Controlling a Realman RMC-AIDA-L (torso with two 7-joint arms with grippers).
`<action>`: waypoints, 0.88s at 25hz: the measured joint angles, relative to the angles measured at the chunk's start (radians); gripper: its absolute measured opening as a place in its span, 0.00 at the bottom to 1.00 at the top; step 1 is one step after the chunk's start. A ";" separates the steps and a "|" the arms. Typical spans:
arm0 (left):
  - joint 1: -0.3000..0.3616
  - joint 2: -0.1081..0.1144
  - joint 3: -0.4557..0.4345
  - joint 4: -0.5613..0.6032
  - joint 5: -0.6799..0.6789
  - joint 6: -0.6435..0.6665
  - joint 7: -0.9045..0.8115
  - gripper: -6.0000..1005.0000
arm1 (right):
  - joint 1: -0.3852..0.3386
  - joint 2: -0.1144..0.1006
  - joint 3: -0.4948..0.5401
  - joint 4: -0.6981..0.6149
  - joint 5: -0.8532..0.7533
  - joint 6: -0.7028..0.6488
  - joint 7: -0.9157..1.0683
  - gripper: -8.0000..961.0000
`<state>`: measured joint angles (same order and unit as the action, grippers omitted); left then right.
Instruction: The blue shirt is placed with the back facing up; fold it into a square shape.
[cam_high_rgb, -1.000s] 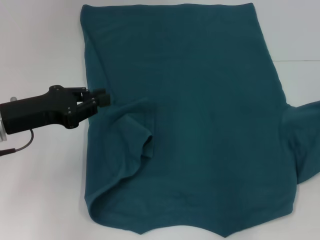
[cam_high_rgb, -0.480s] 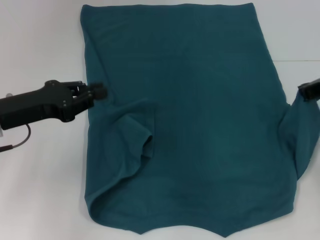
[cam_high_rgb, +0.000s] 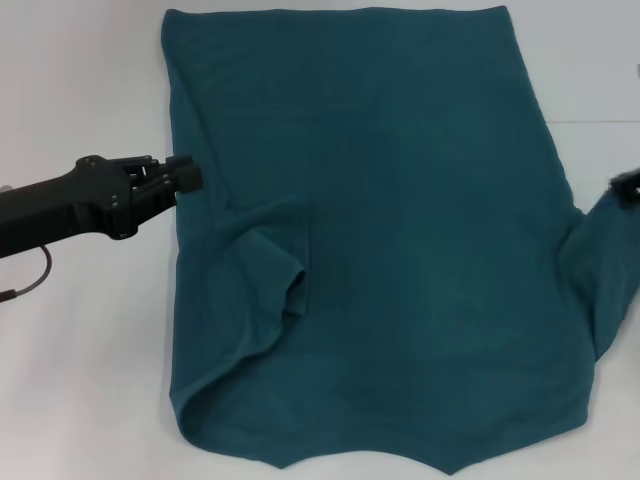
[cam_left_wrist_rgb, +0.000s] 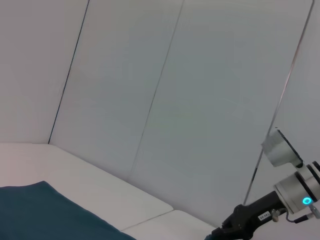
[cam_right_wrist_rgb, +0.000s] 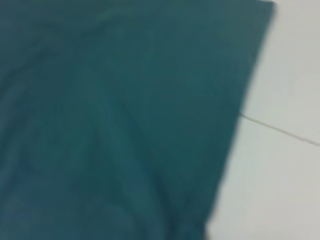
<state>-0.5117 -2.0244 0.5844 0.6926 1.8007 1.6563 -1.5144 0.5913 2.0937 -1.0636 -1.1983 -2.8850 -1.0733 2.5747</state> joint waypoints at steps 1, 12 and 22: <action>0.000 0.000 0.000 0.000 0.000 0.000 0.000 0.18 | 0.000 0.000 0.000 0.000 0.000 0.000 0.000 0.01; -0.007 -0.001 -0.016 0.001 0.000 0.010 -0.019 0.18 | -0.052 -0.005 0.100 -0.064 -0.030 -0.007 0.000 0.01; -0.005 0.002 -0.019 0.012 0.000 0.010 -0.051 0.18 | 0.041 -0.003 0.078 -0.047 -0.045 -0.027 -0.003 0.01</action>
<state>-0.5172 -2.0221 0.5650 0.7044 1.8009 1.6658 -1.5652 0.6322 2.0903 -0.9856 -1.2453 -2.9296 -1.1006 2.5713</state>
